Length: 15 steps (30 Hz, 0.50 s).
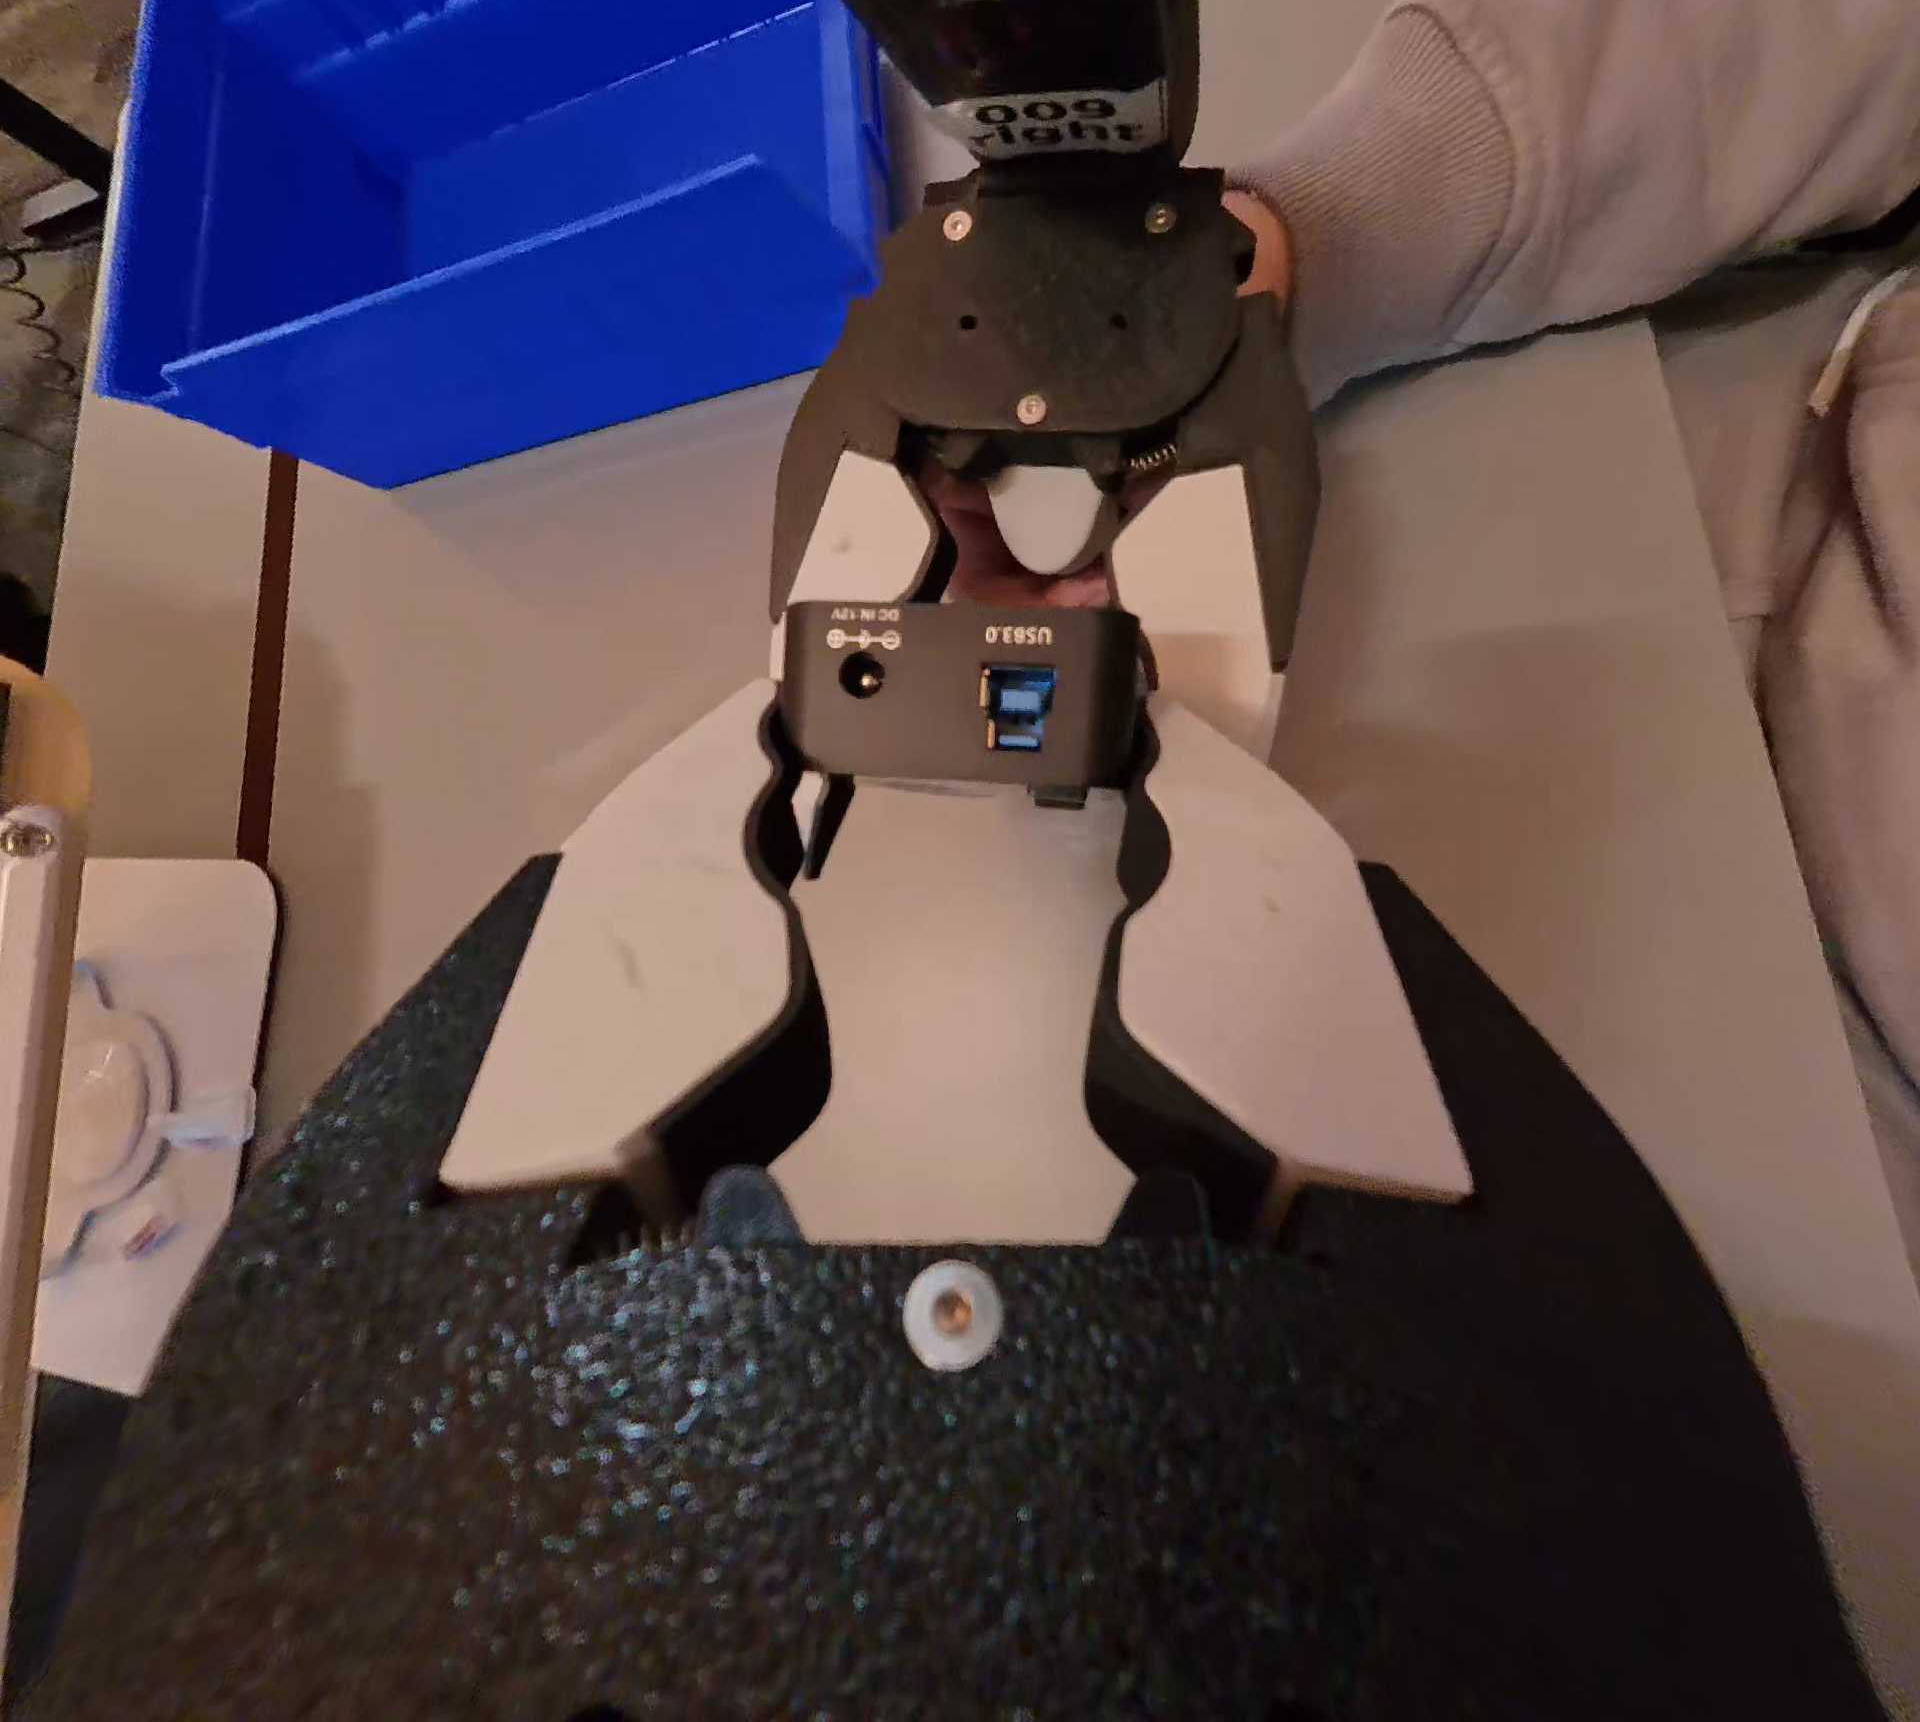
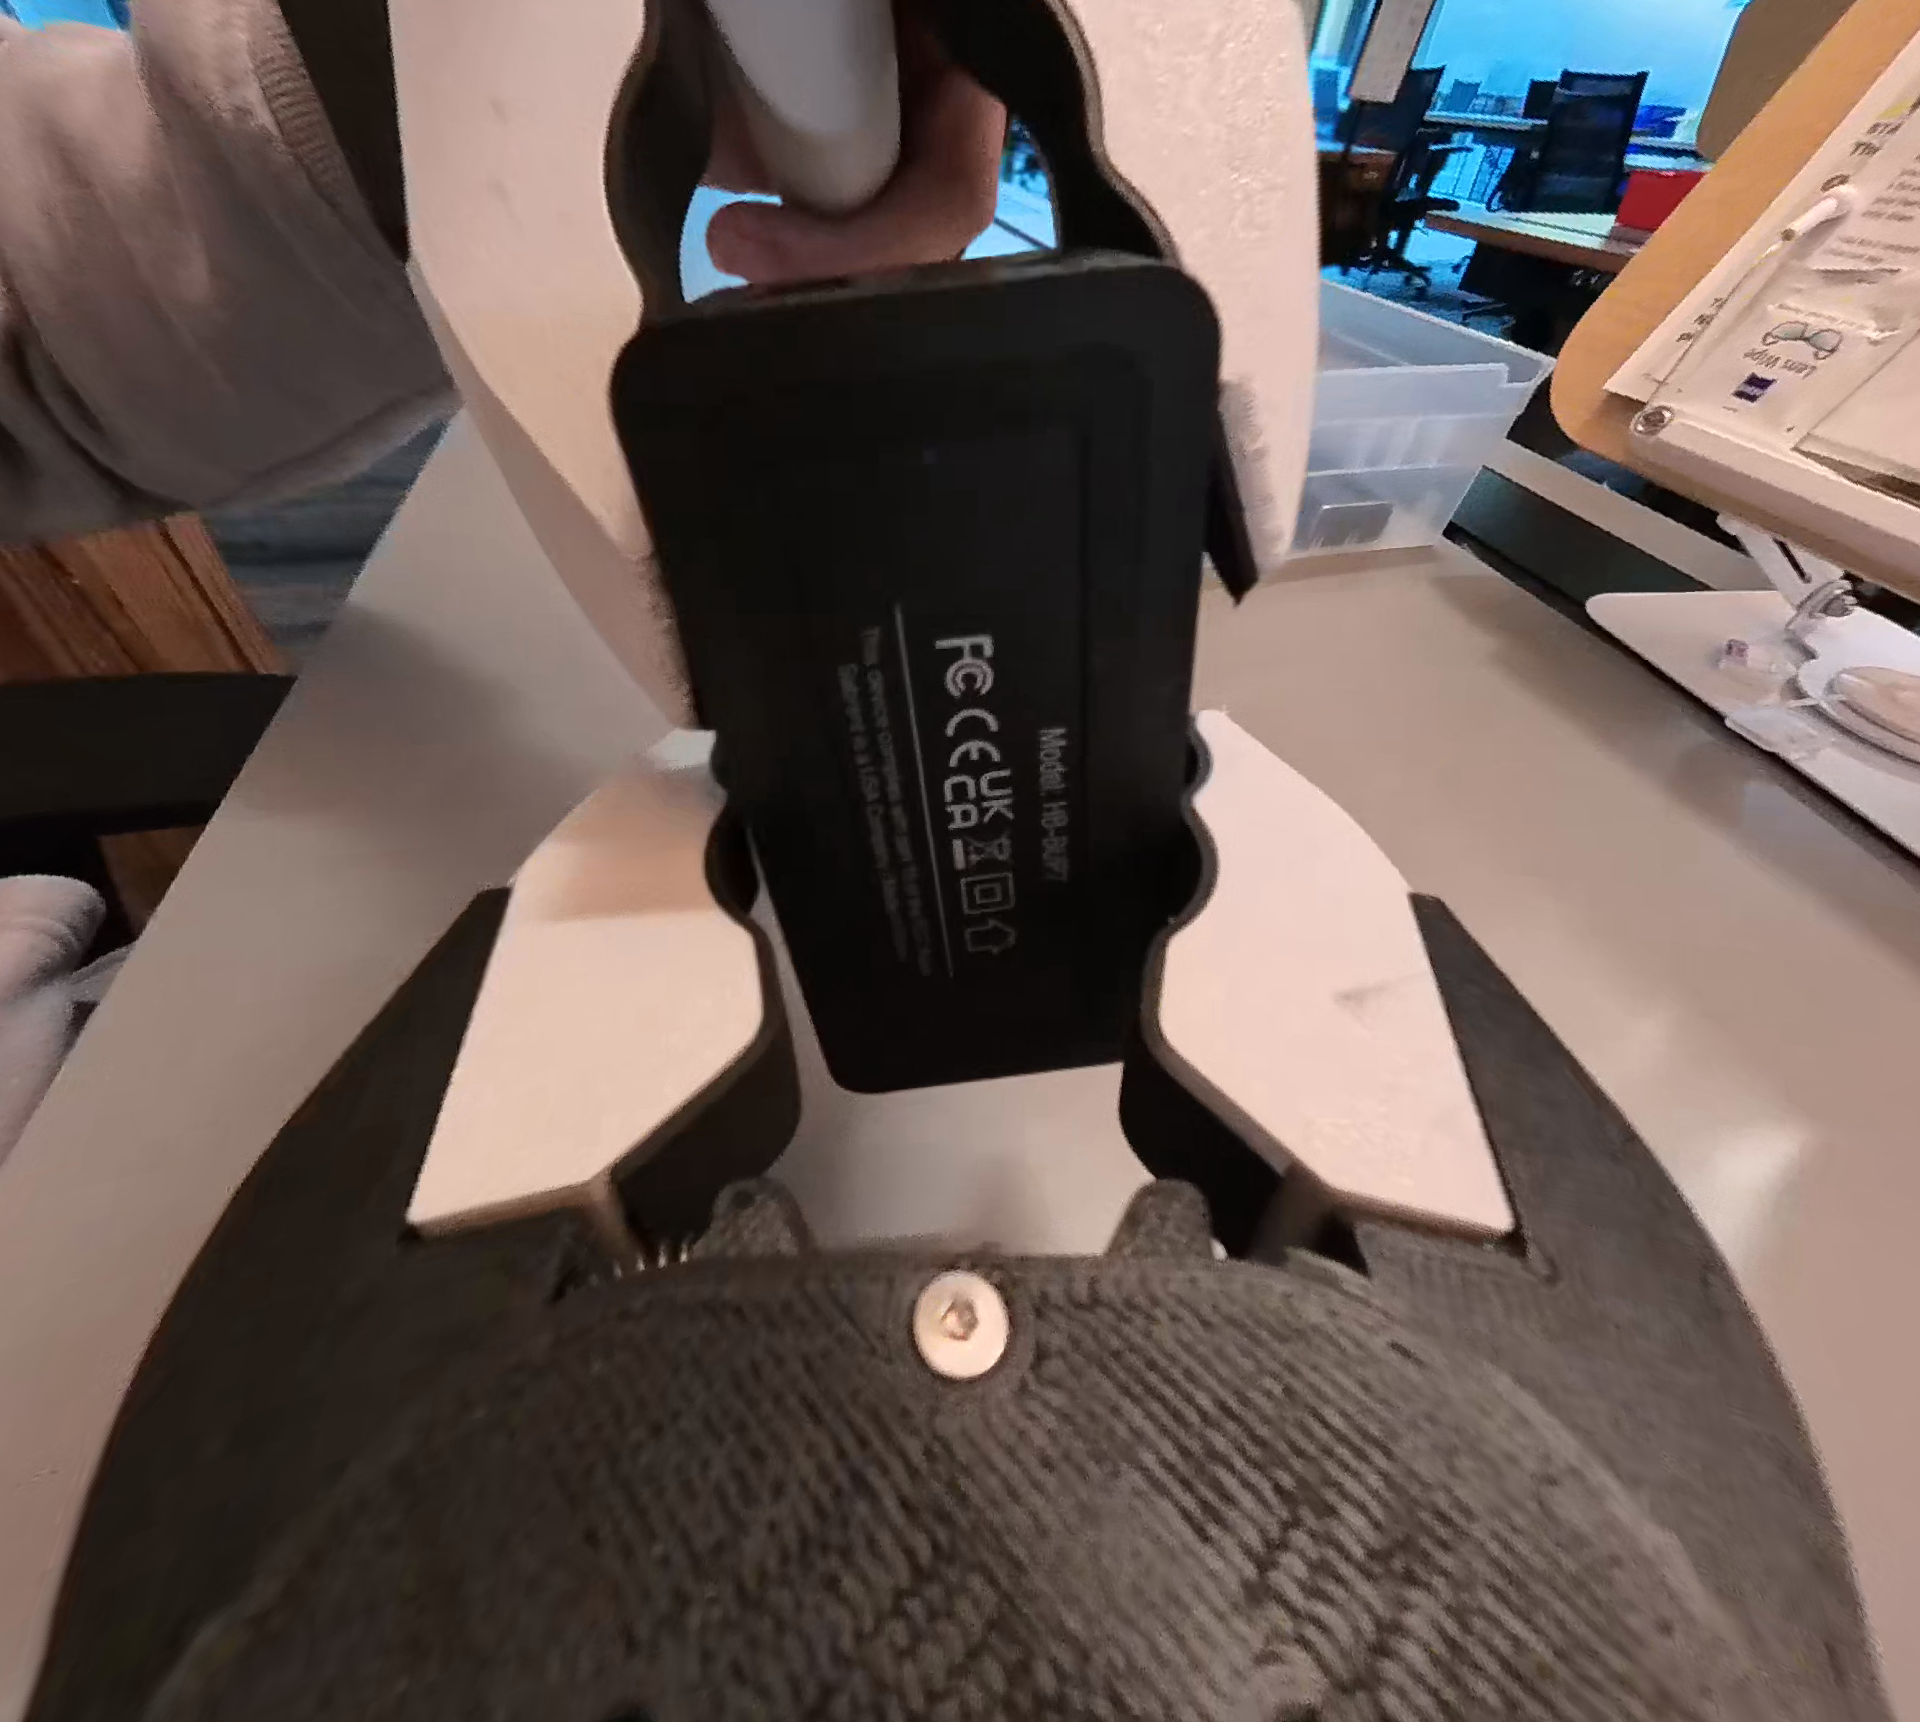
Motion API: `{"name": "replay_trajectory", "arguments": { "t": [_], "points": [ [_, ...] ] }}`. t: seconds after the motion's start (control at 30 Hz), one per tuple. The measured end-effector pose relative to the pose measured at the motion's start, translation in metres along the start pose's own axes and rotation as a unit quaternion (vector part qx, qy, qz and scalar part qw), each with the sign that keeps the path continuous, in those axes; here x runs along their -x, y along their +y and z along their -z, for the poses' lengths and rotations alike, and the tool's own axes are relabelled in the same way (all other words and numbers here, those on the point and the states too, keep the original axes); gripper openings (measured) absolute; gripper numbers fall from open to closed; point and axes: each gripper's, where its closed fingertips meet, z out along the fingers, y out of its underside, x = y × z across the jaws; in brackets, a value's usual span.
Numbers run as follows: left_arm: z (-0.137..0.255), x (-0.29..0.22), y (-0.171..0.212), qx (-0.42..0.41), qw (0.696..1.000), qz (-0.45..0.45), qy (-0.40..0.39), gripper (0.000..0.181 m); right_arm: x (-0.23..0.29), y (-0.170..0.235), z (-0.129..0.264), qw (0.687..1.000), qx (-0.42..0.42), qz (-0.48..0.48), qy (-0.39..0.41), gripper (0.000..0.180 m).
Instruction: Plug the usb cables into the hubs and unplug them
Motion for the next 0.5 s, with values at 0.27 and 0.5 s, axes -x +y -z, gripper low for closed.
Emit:
{"name": "replay_trajectory", "arguments": {
  "t": [0.27,0.5],
  "points": [
    [-0.010,-0.003,0.005,0.011,1.000,-0.010,0.011,0.059,-0.001,0.011,-0.001,0.999,0.039,0.018,0.004,0.072],
    [0.006,0.009,-0.009,-0.052,0.996,0.050,-0.061,0.068,-0.007,-0.015,0.010,1.000,-0.020,-0.005,0.017,0.072]
  ]
}}
